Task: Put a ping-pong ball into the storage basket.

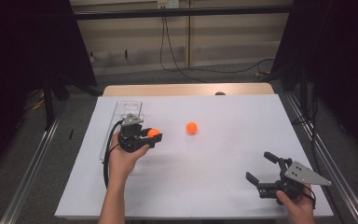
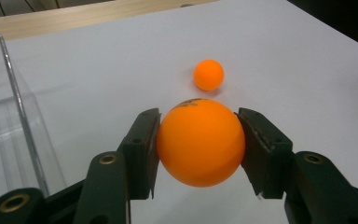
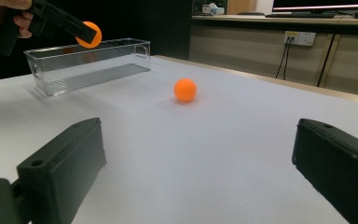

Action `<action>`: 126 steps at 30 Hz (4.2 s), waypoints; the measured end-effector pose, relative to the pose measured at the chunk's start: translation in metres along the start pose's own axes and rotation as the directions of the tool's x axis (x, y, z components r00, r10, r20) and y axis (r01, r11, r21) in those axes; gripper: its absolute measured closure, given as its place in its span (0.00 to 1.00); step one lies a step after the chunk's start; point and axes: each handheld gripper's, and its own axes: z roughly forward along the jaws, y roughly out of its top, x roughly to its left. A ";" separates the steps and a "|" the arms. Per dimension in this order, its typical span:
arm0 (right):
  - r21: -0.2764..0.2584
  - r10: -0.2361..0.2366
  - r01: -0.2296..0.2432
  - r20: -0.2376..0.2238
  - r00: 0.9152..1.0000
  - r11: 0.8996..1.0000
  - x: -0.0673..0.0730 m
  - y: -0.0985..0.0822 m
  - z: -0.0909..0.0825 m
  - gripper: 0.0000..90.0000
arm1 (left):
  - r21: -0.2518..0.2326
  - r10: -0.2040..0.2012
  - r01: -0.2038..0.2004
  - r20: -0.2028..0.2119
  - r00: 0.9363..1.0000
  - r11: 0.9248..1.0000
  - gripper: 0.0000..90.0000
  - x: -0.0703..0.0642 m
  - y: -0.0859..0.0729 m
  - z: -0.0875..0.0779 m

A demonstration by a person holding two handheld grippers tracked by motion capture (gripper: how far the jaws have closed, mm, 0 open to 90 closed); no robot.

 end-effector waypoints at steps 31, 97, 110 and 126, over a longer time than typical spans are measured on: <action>0.000 0.001 -0.001 0.001 1.000 1.000 0.000 0.000 0.000 0.02 | -0.013 -0.006 0.006 -0.043 0.999 1.000 0.56 0.008 -0.001 -0.008; 0.002 0.000 0.000 0.000 1.000 1.000 0.000 0.000 0.000 0.02 | -0.024 -0.037 0.034 -0.147 0.988 0.999 0.56 0.033 -0.011 -0.026; 0.001 -0.001 0.001 0.001 1.000 1.000 0.000 0.000 0.000 0.02 | -0.023 -0.041 0.038 -0.174 0.984 0.999 0.56 0.037 -0.012 -0.030; 0.001 0.000 0.000 0.000 1.000 1.000 0.000 0.000 0.000 0.02 | -0.029 -0.059 0.054 -0.194 0.979 0.998 0.56 0.043 -0.016 -0.032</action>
